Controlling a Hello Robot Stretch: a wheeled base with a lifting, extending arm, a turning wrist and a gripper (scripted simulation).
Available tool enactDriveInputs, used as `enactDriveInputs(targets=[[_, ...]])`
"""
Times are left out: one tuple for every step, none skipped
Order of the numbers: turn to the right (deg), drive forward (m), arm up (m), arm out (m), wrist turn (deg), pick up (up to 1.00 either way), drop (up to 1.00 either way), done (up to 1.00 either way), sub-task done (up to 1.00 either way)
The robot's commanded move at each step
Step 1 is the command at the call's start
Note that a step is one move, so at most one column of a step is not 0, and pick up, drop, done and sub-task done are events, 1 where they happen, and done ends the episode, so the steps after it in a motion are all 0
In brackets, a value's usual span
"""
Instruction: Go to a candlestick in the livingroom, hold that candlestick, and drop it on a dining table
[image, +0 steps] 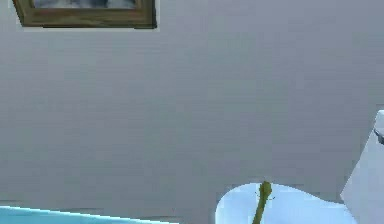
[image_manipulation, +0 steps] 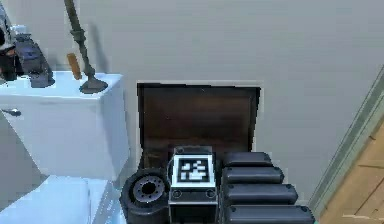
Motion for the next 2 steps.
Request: enactDriveInputs(targets=[[-45.0,0.00,0.00,0.00,0.0,0.00,0.00,0.00,0.00],[-27.0,0.00,0.00,0.00,0.0,0.00,0.00,0.00,0.00]])
